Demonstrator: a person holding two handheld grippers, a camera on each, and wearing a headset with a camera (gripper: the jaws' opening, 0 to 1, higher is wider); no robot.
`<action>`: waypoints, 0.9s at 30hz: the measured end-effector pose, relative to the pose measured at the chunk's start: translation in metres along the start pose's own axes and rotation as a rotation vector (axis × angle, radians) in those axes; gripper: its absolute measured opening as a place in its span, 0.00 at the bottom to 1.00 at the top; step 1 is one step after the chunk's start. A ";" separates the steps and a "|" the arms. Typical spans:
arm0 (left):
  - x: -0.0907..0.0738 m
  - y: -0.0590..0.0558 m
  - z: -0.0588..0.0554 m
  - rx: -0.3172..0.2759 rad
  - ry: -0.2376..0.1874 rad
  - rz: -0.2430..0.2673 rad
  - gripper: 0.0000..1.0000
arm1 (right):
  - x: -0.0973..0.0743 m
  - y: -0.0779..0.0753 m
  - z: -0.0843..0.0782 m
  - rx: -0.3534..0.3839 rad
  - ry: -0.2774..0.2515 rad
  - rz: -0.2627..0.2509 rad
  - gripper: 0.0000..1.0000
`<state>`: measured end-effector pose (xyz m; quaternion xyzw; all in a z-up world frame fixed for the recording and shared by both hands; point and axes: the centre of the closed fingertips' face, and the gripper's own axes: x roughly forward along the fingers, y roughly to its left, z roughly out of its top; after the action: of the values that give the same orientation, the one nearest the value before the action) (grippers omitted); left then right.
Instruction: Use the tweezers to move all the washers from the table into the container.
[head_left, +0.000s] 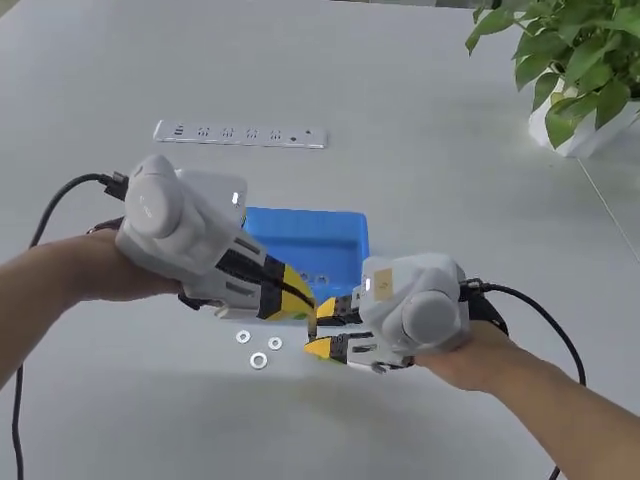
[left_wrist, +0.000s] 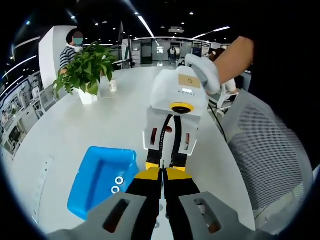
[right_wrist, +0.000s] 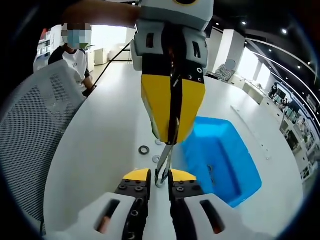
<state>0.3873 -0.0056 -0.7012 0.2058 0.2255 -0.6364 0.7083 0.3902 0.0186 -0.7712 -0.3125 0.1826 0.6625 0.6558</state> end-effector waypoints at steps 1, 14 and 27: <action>0.000 -0.001 0.000 0.002 0.000 -0.002 0.04 | 0.000 0.000 0.000 0.000 0.001 0.000 0.14; -0.002 -0.001 -0.001 0.016 0.009 0.003 0.04 | 0.002 0.000 0.001 -0.047 0.019 -0.008 0.13; -0.002 -0.005 0.001 0.024 0.014 -0.003 0.04 | 0.001 0.003 0.002 -0.063 0.020 -0.007 0.13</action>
<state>0.3825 -0.0052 -0.6999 0.2185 0.2230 -0.6388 0.7032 0.3869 0.0209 -0.7706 -0.3405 0.1670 0.6624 0.6461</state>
